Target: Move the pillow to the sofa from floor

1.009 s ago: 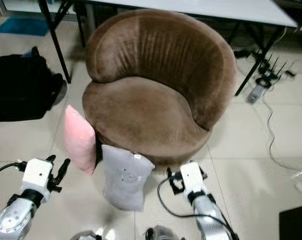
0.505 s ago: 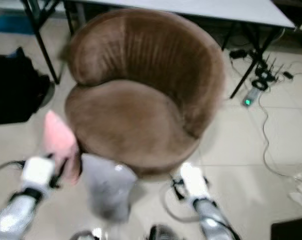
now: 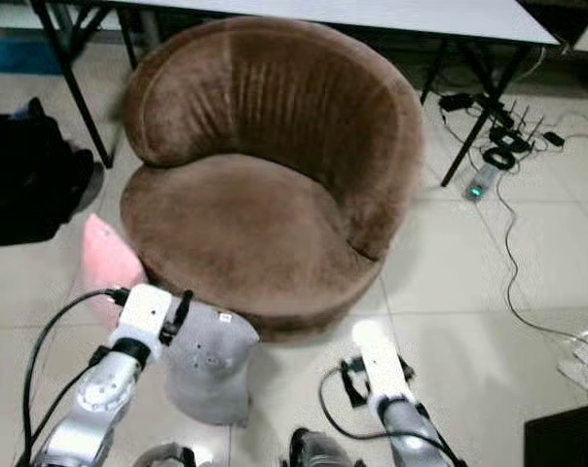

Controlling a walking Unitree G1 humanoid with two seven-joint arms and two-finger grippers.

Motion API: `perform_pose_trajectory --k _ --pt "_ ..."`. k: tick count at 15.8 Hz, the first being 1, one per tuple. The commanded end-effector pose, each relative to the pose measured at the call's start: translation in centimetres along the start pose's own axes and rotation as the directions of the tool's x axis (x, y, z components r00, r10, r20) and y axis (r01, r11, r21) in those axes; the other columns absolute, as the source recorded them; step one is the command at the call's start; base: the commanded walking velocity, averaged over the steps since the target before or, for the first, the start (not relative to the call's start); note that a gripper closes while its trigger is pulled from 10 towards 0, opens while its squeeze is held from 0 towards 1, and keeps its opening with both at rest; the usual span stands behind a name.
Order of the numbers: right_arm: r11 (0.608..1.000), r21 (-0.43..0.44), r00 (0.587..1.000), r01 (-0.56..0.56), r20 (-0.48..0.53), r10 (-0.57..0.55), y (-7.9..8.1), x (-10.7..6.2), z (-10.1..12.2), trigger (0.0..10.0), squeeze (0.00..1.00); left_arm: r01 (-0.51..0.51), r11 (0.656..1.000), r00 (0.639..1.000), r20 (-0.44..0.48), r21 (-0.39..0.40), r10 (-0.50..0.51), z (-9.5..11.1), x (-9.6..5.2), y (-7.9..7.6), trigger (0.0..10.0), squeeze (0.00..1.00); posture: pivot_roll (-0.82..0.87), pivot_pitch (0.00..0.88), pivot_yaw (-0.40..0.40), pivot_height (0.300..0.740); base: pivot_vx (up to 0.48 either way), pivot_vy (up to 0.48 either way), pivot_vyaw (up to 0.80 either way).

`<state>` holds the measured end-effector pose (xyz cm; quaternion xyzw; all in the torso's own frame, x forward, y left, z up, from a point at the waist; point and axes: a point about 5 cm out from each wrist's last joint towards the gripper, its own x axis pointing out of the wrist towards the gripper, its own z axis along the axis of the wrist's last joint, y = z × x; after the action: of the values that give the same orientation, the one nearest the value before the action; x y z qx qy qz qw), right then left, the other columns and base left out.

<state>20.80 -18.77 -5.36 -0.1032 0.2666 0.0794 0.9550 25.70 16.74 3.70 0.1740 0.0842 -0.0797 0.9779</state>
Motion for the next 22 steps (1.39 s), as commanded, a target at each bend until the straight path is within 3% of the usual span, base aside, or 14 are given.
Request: perform_pose_trajectory --k 1,6,12,16,22 --pt "1.000 -0.004 1.000 0.001 -0.027 -0.001 0.1 -0.3 -0.7 10.0 0.00 -0.006 1.000 1.000 -0.017 0.003 0.006 -0.4 -0.2 -0.1 10.0 1.00 0.07 0.172 -0.069 0.740 0.000 0.000 0.00" --pt "1.000 -0.010 1.000 -0.001 -0.005 0.001 0.1 -0.2 -0.4 10.0 0.00 -0.009 1.000 1.000 0.000 -0.026 0.009 -0.2 0.0 -0.4 10.0 1.00 0.07 0.174 -0.071 0.740 0.000 0.000 0.00" --pt "0.999 -0.035 1.000 0.013 0.029 -0.012 -0.2 0.0 0.2 10.0 0.00 -0.033 0.998 0.999 0.003 -0.045 0.033 -0.2 0.3 0.4 10.0 1.00 0.08 0.171 -0.076 0.740 0.000 0.000 0.00" --pt "0.998 -0.062 0.999 0.016 0.043 -0.013 -0.3 -0.1 0.4 10.0 0.00 -0.023 0.997 1.000 0.002 -0.068 0.023 -0.1 0.1 -0.3 10.0 1.00 0.07 0.173 -0.082 0.740 0.000 0.000 0.00" --pt "0.998 -0.069 0.999 0.011 0.040 -0.008 -0.2 0.0 0.4 10.0 0.00 -0.042 0.995 0.999 -0.002 -0.094 0.042 -0.1 0.2 -0.1 10.0 1.00 0.08 0.164 -0.084 0.740 0.000 0.000 0.00"
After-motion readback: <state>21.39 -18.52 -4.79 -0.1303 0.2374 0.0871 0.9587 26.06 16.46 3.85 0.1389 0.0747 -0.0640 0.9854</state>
